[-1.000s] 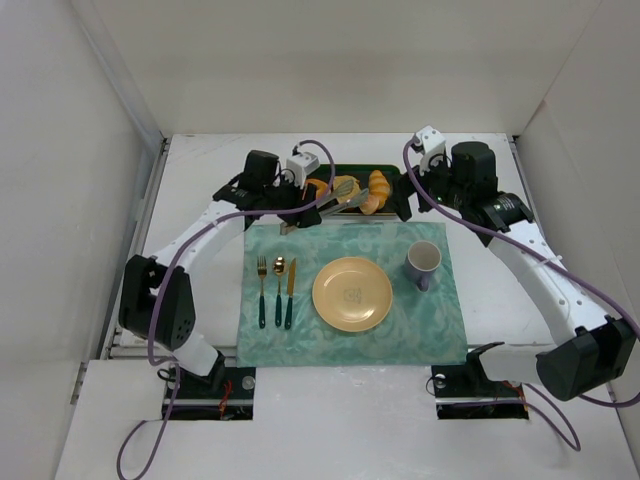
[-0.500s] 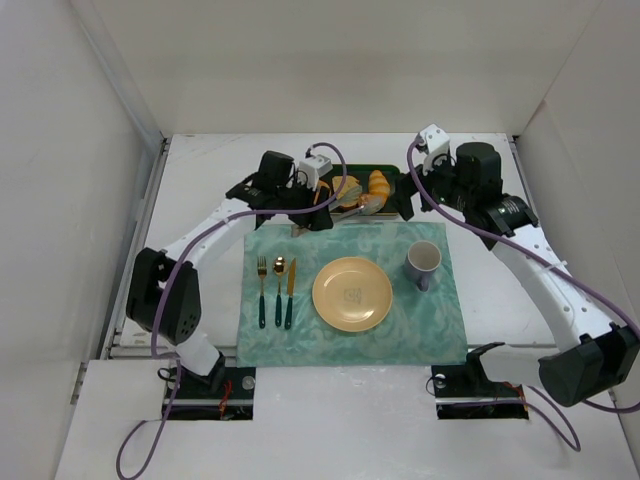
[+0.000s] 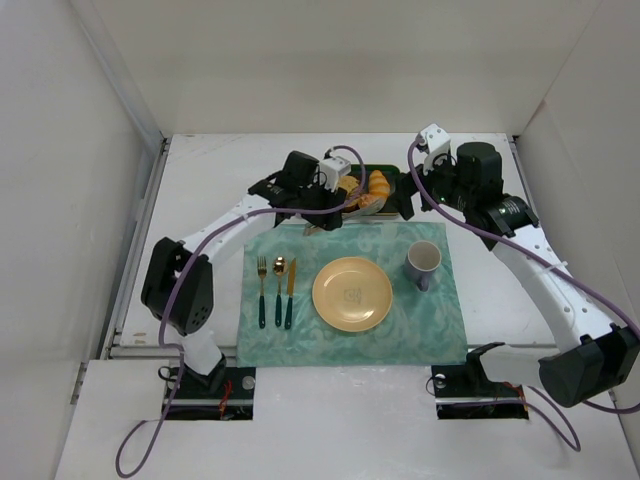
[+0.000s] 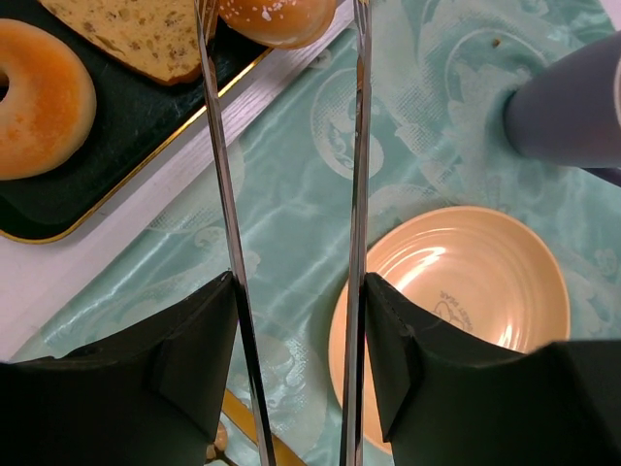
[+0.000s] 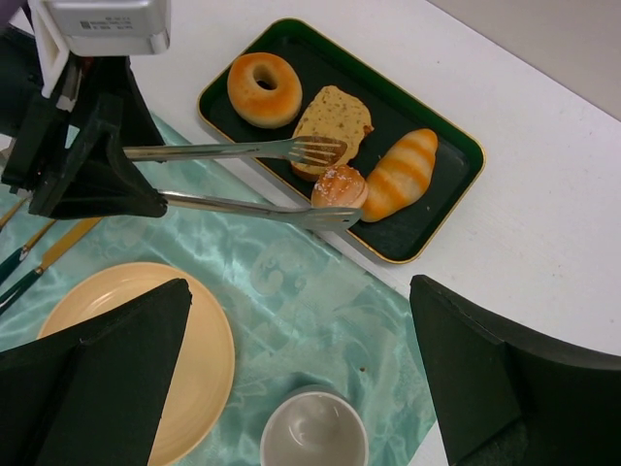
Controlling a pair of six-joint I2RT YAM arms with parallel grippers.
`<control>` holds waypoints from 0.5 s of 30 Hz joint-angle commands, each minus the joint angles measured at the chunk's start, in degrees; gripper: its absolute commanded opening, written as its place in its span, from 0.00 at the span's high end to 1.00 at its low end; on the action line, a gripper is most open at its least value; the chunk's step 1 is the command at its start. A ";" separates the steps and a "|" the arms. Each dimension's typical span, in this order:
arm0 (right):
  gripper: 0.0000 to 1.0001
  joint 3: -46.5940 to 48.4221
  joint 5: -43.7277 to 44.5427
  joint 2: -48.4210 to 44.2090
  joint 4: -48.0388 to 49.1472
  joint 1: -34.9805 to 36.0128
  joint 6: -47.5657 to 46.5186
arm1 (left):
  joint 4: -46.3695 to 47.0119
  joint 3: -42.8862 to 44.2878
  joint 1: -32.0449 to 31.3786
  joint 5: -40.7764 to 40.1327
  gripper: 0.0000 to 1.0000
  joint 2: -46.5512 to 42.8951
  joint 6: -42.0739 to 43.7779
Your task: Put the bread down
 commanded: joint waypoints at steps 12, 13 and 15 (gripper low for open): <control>0.00 0.42 0.52 -1.99 2.73 0.25 -0.15 | -2.83 4.71 -3.33 -9.53 0.56 1.98 1.56; 0.00 0.42 0.52 -1.99 2.73 0.25 -0.15 | -2.31 4.71 -3.33 -9.53 0.58 1.98 1.56; 0.00 0.42 0.52 -1.99 2.73 0.25 -0.15 | -2.30 4.71 -3.33 -10.14 0.60 1.98 1.56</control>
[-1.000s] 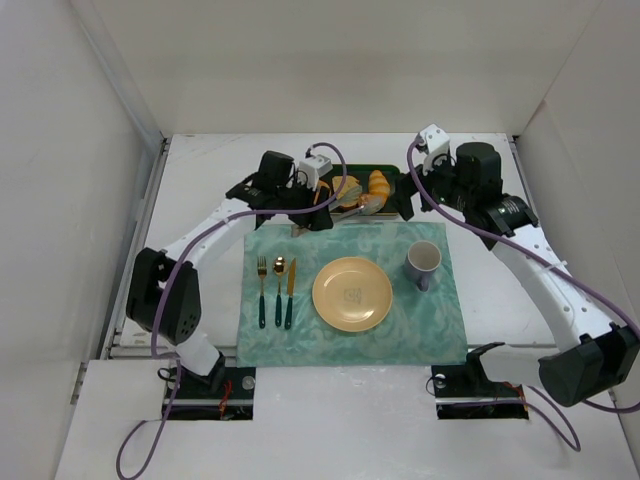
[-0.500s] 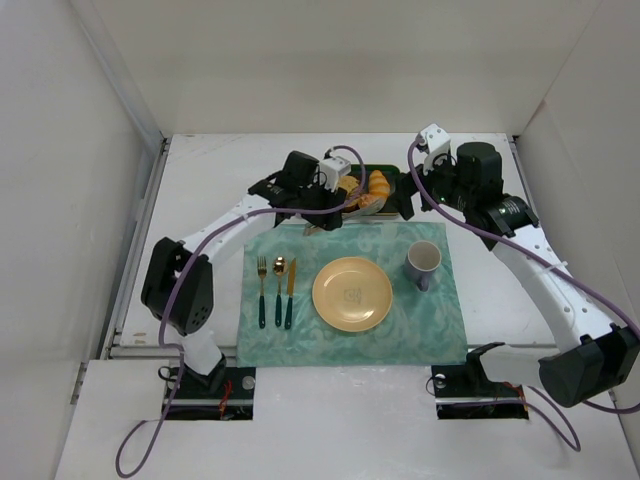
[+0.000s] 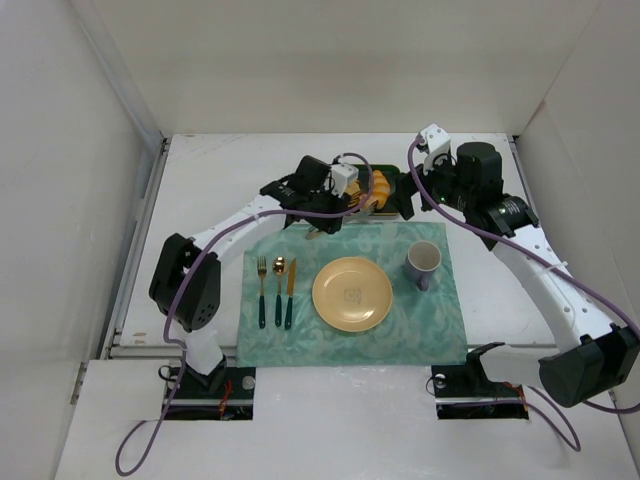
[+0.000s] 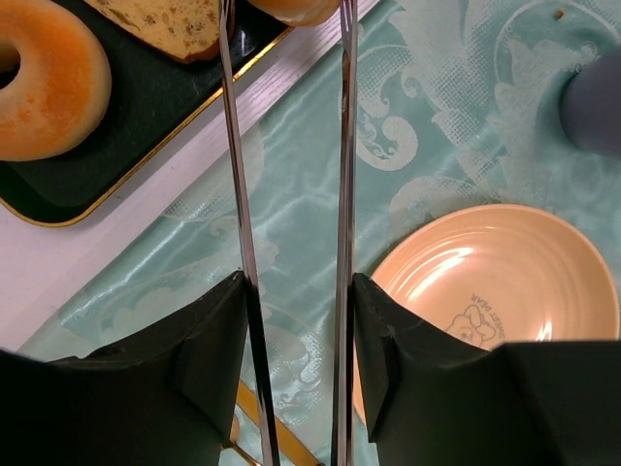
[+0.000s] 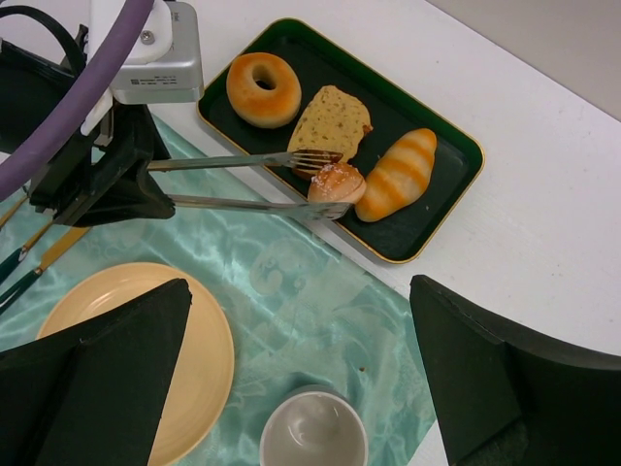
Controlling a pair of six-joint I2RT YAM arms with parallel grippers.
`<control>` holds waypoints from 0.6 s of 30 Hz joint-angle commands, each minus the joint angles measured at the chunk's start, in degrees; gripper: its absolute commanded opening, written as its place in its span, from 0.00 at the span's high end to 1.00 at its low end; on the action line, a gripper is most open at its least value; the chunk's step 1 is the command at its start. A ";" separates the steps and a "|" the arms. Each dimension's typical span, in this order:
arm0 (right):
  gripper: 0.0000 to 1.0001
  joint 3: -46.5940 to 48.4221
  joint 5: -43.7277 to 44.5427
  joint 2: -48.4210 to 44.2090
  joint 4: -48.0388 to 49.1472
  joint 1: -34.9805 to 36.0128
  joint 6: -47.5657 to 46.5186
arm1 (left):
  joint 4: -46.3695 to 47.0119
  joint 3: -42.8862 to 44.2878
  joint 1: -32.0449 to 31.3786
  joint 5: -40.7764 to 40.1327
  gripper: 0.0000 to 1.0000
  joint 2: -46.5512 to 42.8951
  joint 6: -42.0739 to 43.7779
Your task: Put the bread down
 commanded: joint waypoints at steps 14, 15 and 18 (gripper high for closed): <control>0.00 -0.11 0.92 -2.51 3.24 0.25 -0.15 | 5.79 -4.61 -0.79 -5.68 0.70 -14.91 -2.49; 0.00 -0.11 0.92 -2.51 3.24 0.25 -0.15 | 5.09 -4.61 -0.79 -5.68 0.70 -17.01 -2.49; 0.00 -0.11 0.92 -3.04 3.24 0.25 -0.15 | 4.38 -6.63 -1.32 -3.93 0.70 -21.06 -3.81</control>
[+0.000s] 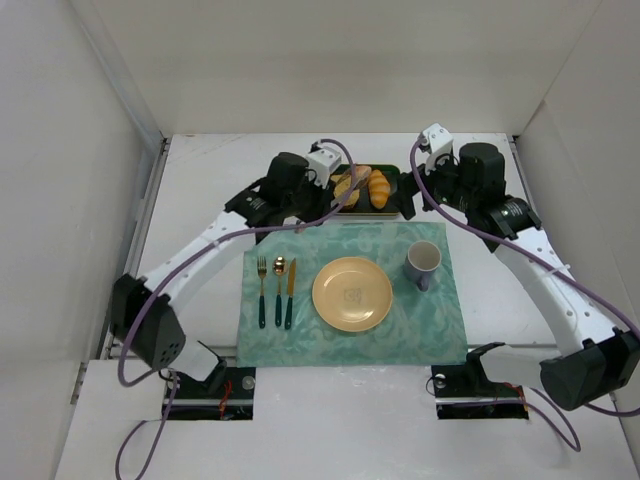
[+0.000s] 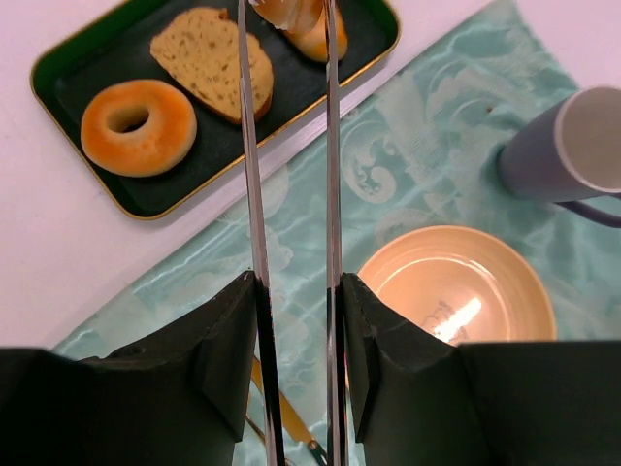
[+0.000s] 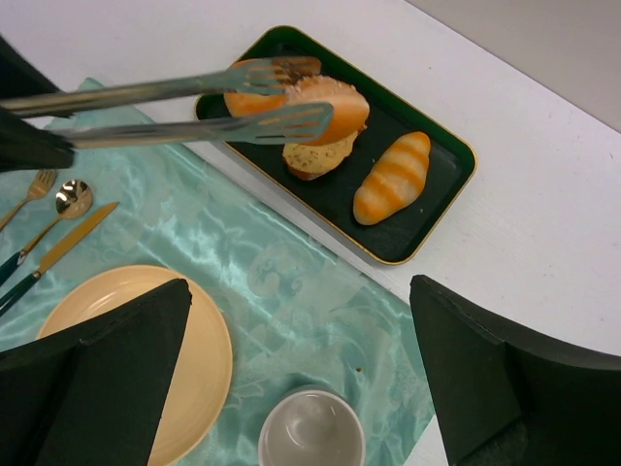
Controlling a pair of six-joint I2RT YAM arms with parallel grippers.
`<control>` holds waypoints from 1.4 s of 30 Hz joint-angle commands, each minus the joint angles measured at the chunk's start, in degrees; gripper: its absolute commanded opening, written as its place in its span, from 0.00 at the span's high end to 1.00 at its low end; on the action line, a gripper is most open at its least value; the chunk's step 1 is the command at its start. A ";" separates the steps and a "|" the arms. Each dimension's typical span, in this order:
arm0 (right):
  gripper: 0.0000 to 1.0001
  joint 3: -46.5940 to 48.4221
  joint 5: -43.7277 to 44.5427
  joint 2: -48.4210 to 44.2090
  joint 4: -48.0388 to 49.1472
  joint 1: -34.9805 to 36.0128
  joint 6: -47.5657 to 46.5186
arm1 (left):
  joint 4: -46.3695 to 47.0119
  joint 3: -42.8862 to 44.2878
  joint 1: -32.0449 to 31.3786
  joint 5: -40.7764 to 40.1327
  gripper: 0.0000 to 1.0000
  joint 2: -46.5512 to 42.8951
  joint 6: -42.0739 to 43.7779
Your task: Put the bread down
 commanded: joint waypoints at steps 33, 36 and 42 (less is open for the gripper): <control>0.00 0.00 2.04 -2.12 3.68 0.25 -0.15 | -12.41 -29.36 -8.64 11.47 0.72 -39.91 -25.97; 0.00 0.00 2.04 -2.12 3.68 0.25 -0.15 | -12.41 -29.36 -8.64 11.47 0.72 -38.24 -25.97; 0.00 0.00 2.04 -2.65 3.68 0.25 -0.15 | -13.55 -29.36 -10.65 11.21 0.70 -33.75 -25.97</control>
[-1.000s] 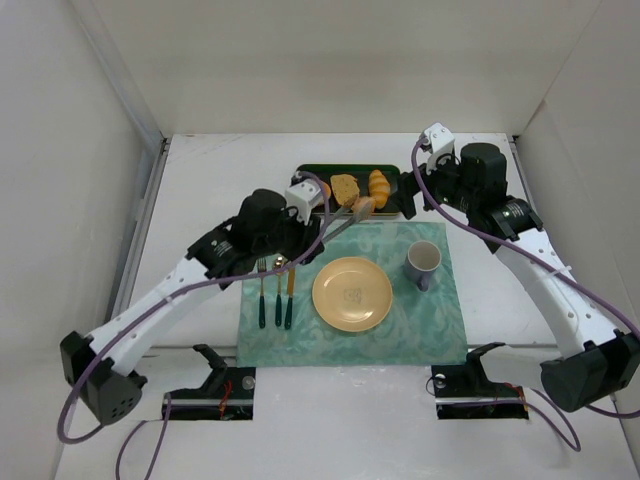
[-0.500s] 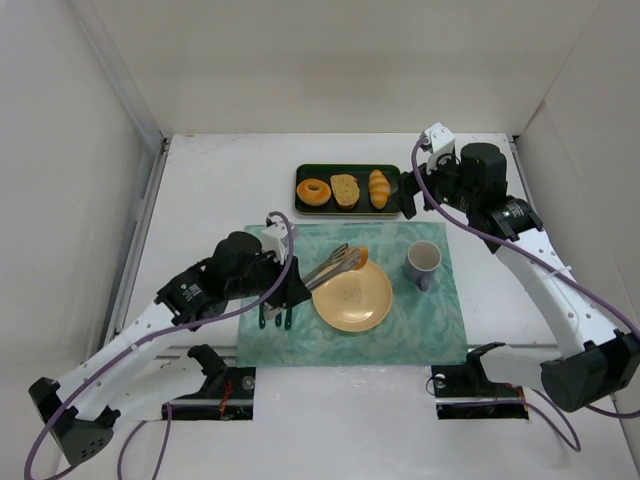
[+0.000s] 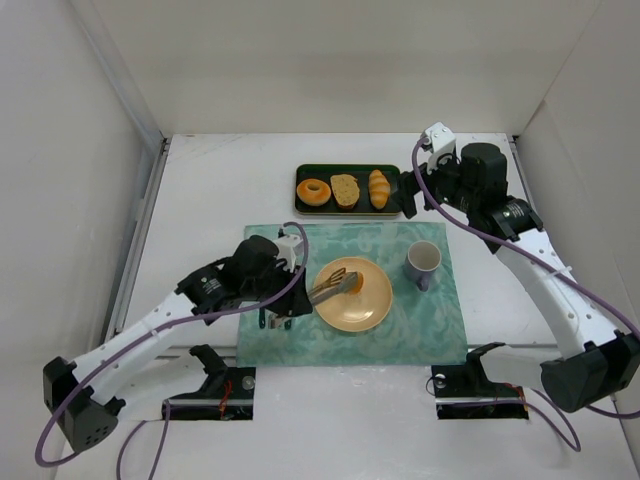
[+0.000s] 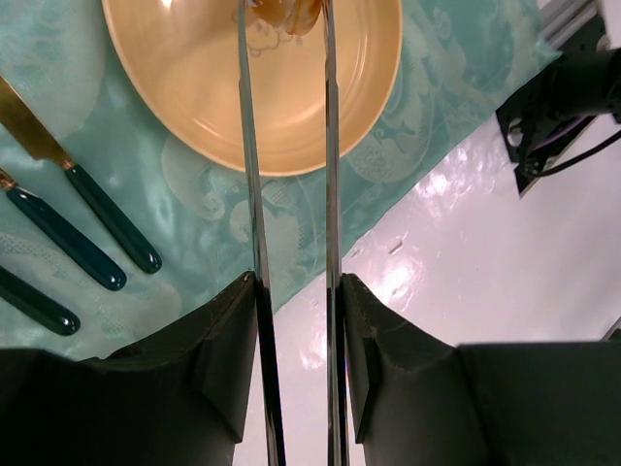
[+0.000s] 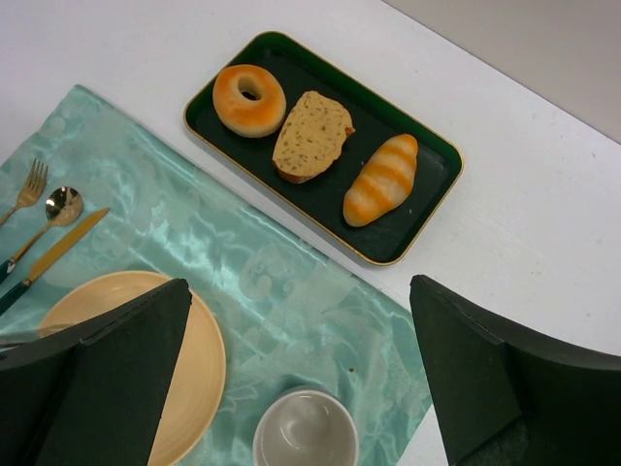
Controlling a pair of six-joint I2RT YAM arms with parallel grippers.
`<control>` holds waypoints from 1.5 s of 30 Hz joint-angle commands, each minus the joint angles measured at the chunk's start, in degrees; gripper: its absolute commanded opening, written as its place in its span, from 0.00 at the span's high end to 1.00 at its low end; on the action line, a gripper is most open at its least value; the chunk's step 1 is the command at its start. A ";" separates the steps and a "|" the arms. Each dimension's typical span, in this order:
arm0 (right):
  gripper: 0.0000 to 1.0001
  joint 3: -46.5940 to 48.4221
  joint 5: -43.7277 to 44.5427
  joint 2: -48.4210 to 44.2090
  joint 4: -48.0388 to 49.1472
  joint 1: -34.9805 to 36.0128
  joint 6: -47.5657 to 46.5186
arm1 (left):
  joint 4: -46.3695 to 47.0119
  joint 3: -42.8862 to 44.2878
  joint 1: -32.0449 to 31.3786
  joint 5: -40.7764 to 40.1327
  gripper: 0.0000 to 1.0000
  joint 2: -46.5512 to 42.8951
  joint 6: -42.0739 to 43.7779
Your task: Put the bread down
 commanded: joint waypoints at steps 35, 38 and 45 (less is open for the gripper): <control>0.00 0.04 -0.52 -2.59 3.35 0.25 -0.15 | -4.97 11.63 -3.68 -19.70 0.55 -3.08 -2.27; 0.00 0.04 -1.14 -2.59 3.35 0.25 -0.15 | -4.97 15.40 -3.68 -27.34 0.54 -1.68 0.54; 0.00 0.04 -2.28 -2.59 3.35 0.25 -0.15 | 3.89 18.23 4.48 -30.80 0.50 4.56 11.17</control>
